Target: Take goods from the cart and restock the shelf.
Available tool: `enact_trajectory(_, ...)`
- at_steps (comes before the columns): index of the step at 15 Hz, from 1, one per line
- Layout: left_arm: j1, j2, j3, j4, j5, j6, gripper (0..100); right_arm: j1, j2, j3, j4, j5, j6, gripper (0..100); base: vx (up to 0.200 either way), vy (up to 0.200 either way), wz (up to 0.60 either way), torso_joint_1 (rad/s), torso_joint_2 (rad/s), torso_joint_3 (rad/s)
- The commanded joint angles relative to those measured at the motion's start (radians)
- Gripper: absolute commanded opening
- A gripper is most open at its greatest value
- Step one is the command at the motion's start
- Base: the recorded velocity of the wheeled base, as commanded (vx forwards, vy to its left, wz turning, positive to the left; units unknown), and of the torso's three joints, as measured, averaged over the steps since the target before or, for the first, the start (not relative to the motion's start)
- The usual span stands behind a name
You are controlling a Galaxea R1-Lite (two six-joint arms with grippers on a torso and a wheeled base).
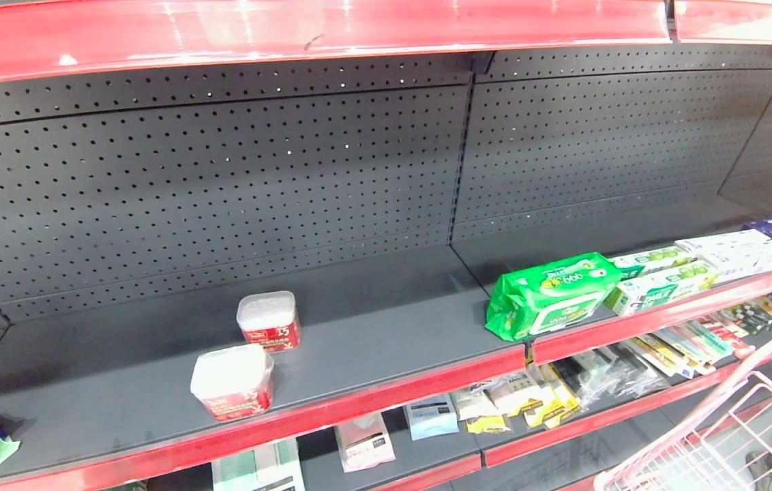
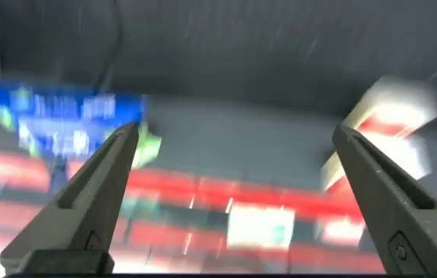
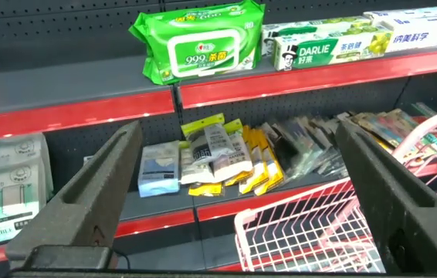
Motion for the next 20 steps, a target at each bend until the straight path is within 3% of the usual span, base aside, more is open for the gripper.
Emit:
enact_trajectory(1, 0.012, 0.239, -0.003, 0.019, 0.011, -0.003, 100, 0.000, 0.002, 0.000, 0.000, 0.000, 0.000, 100, 0.000, 0.000, 0.00, 0.000, 0.00, 0.000)
enact_trajectory(6, -0.005, 0.463, -0.010, 0.016, -0.003, -0.002, 100, 0.000, 0.002, 0.000, 0.000, 0.000, 0.000, 100, 0.000, 0.000, 0.00, 0.000, 0.00, 0.000)
enact_trajectory(8, -0.013, 0.569, -0.028, 0.010, -0.056, 0.000, 100, 0.000, 0.002, 0.000, 0.000, 0.001, 0.000, 100, 0.000, 0.000, 0.00, 0.000, 0.00, 0.000)
enact_trajectory(10, -0.048, 0.639, -0.057, 0.010, -0.064, 0.000, 100, 0.000, 0.002, 0.000, 0.000, 0.000, 0.000, 100, 0.000, 0.000, 0.00, 0.000, 0.00, 0.000)
enact_trajectory(14, -0.066, 0.792, -0.122, -0.008, -0.072, -0.005, 100, 0.000, 0.002, 0.000, 0.000, 0.000, 0.000, 100, 0.000, 0.000, 0.00, 0.000, 0.00, 0.000)
enact_trajectory(20, -0.135, 0.966, -0.191, -0.037, -0.138, -0.008, 100, 0.000, 0.002, 0.000, 0.000, 0.001, 0.000, 100, 0.000, 0.000, 0.00, 0.000, 0.00, 0.000)
